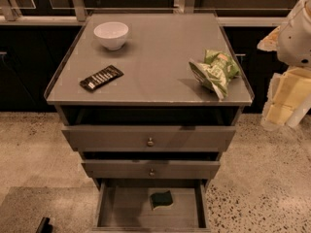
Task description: Pick sponge from bottom drawer and place on counter
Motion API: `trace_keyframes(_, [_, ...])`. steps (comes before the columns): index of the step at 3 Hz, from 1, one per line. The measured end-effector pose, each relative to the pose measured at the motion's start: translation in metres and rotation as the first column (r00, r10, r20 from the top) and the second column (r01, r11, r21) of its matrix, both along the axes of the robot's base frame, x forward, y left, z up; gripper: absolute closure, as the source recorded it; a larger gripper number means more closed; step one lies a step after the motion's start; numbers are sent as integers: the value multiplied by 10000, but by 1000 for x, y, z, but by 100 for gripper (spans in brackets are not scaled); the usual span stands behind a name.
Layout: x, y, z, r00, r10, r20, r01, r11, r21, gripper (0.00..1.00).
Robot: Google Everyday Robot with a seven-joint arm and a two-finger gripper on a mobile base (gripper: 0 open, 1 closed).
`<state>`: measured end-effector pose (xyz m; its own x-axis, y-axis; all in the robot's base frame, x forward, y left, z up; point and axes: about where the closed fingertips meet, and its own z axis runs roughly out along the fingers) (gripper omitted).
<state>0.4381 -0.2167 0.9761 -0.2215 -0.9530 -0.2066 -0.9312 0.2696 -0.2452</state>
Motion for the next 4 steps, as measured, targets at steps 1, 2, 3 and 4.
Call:
trace_keyframes(1, [0,0,0,10000,0,2,0,10000,2,0])
trace_keyframes(2, [-2,3,-8,9996,45,281,-52,9997,231,0])
trace_keyframes(3, [-17,13,-43,9979,395,521,-440,9950,893,0])
trace_keyframes(4, [-26,7,-130,9987,436,245,-474,9816,1848,0])
